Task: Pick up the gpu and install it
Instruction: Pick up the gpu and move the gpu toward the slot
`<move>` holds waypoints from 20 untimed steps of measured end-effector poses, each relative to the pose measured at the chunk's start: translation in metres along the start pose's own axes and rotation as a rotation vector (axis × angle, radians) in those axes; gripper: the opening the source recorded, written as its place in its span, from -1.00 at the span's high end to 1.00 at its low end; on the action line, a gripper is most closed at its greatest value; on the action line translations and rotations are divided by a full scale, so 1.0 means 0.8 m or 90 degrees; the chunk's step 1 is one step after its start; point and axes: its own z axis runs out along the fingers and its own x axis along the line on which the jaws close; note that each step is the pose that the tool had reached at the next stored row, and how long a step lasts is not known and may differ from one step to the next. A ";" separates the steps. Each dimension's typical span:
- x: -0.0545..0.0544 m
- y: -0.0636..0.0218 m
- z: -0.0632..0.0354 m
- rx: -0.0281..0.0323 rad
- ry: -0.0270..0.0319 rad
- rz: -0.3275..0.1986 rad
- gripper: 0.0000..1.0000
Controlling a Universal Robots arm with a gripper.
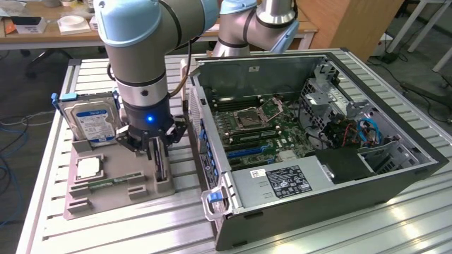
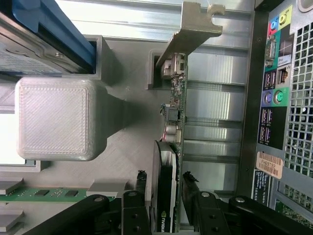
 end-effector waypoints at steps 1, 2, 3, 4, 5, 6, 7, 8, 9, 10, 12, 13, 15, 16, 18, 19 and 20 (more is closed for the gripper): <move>0.000 0.000 0.000 -0.0001 0.0000 0.000 0.16; 0.000 0.000 0.000 -0.0001 -0.0001 0.000 0.16; 0.000 0.000 0.000 -0.0001 -0.0001 0.000 0.16; 0.001 0.000 0.000 -0.0001 -0.0001 0.000 0.16; 0.001 0.000 0.000 -0.0001 -0.0002 0.000 0.16; 0.001 0.000 0.000 -0.0001 -0.0002 0.000 0.16; 0.001 0.000 0.000 -0.0001 -0.0002 0.000 0.16; 0.001 0.000 0.000 -0.0001 -0.0002 0.000 0.16; 0.002 0.000 0.000 -0.0001 -0.0001 0.000 0.16; 0.002 0.000 0.000 -0.0001 -0.0002 0.000 0.16; 0.002 0.000 0.000 -0.0001 -0.0002 0.000 0.16; 0.002 0.000 0.000 -0.0001 -0.0002 0.000 0.16; 0.002 0.000 0.000 -0.0001 -0.0002 0.000 0.16; 0.002 0.000 0.000 -0.0001 -0.0001 0.000 0.16; 0.002 0.000 0.000 -0.0001 -0.0002 0.000 0.19; 0.002 0.000 0.000 -0.0002 -0.0001 0.000 0.33; 0.002 0.000 0.000 -0.0001 -0.0002 0.000 0.33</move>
